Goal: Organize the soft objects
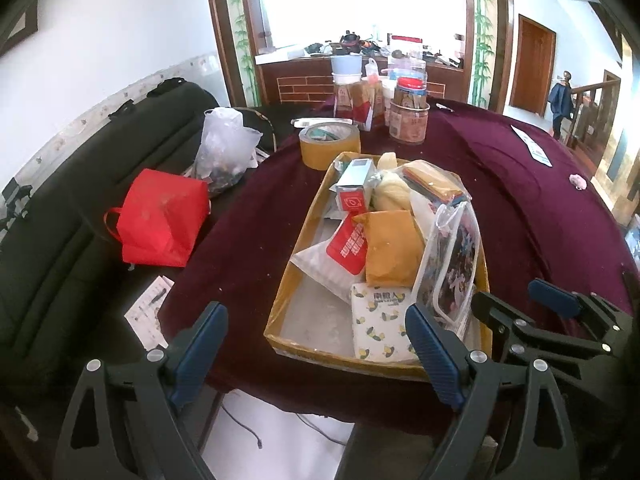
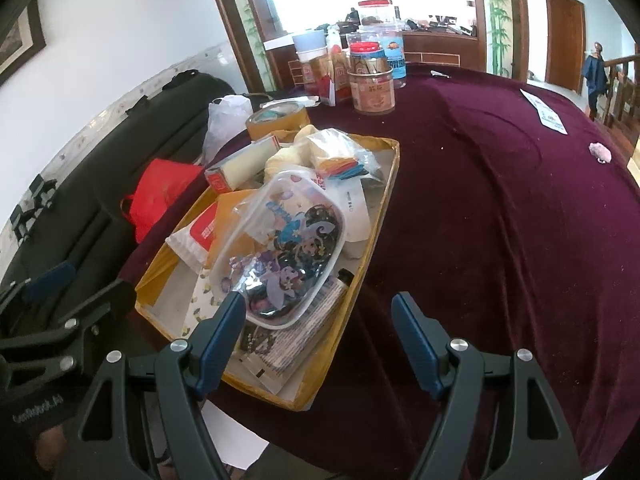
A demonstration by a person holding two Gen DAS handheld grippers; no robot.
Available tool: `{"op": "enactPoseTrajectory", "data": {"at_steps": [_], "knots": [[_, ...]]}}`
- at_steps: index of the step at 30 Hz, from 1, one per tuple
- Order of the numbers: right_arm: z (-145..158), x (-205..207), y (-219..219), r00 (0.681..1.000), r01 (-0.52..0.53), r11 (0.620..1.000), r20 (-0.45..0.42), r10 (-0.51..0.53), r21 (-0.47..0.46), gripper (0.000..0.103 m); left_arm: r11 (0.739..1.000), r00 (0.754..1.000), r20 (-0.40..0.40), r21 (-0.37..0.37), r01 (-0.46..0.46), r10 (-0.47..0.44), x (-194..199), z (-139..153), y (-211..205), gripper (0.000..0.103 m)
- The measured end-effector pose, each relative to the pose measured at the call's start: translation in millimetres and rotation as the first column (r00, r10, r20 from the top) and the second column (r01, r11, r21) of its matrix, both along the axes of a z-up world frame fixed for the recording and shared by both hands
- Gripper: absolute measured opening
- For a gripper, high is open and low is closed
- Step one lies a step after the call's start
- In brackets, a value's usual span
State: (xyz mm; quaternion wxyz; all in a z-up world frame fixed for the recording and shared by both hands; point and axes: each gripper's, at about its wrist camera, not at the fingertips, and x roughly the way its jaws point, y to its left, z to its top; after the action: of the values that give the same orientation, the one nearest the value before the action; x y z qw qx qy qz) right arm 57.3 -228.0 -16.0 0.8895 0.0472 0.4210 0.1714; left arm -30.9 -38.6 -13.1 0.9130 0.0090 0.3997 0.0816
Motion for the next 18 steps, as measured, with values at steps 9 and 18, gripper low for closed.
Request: {"op": "enactPoseTrajectory", "data": {"at_steps": [9, 18], "knots": [[-2.0, 1.3, 2.6, 1.0, -0.005, 1.0, -0.012, 0.004, -0.014, 0.075, 1.0, 1.0, -0.016, 0.001, 0.005, -0.005, 1.9, -7.5, -0.1, 0.093], [2.2, -1.6, 3.2, 1.0, 0.014, 0.999, 0.013, -0.014, -0.034, 0.075, 1.0, 1.0, -0.011, -0.003, 0.003, -0.003, -0.6, -5.7, -1.9, 0.093]]}}
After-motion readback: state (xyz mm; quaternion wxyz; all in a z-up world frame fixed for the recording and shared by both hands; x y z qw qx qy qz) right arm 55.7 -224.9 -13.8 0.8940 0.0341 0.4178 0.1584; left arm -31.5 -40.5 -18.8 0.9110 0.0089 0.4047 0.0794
